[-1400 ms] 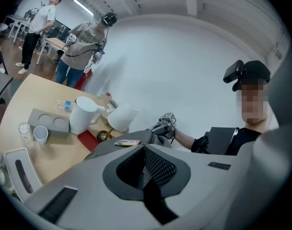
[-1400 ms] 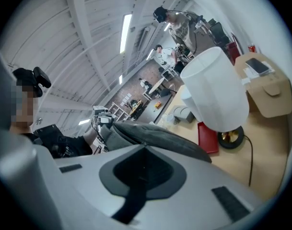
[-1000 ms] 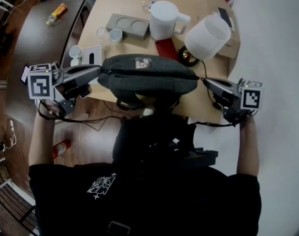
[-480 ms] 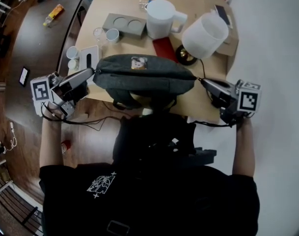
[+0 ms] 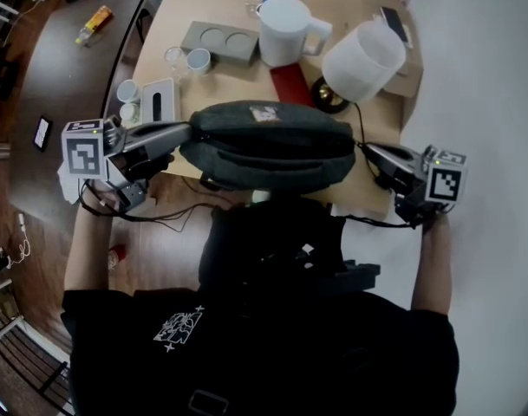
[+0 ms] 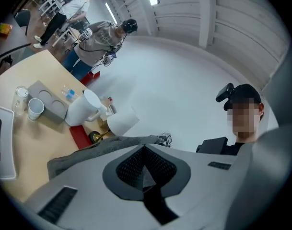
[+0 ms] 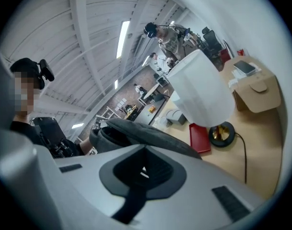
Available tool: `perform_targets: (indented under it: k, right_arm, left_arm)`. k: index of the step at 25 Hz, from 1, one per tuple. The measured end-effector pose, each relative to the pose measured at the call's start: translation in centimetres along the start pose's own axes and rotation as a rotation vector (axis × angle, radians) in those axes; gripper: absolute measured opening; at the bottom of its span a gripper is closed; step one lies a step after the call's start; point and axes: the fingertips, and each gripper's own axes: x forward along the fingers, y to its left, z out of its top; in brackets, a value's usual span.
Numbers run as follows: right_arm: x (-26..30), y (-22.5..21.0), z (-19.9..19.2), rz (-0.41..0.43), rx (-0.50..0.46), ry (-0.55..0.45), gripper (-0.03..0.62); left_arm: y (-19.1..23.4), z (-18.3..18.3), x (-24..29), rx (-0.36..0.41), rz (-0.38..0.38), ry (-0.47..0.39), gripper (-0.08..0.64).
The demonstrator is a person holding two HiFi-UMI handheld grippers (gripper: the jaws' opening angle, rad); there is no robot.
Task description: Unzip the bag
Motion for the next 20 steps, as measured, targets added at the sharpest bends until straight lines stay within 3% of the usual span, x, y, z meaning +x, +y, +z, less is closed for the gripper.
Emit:
perform_targets:
  k: [5,9,15,20]
  right_arm:
    - [-1.3,-1.5,1.6,-0.055,-0.009,-0.071,0.015]
    - [-1.3,-2.1,1.9,-0.034,0.036,-0.098,0.015]
    - [-0.9,-2.1,1.9,-0.034,0.026,-0.079,0.015]
    - [-0.6,-1.6,2.2,-0.032,0.016,-0.088,0.015]
  left_arm:
    - [-1.1,0.1,0.5,0.001,-0.069,-0.058,0.005]
    - [-0.7,1.5,-1.7,0.069,0.021,-0.062,0.005]
    - [4.0,-0.7,-3.7,-0.098,0.048,-0.111,0.006]
    - [3.5,0.7,-5.7,0.034,0.149,-0.095,0.006]
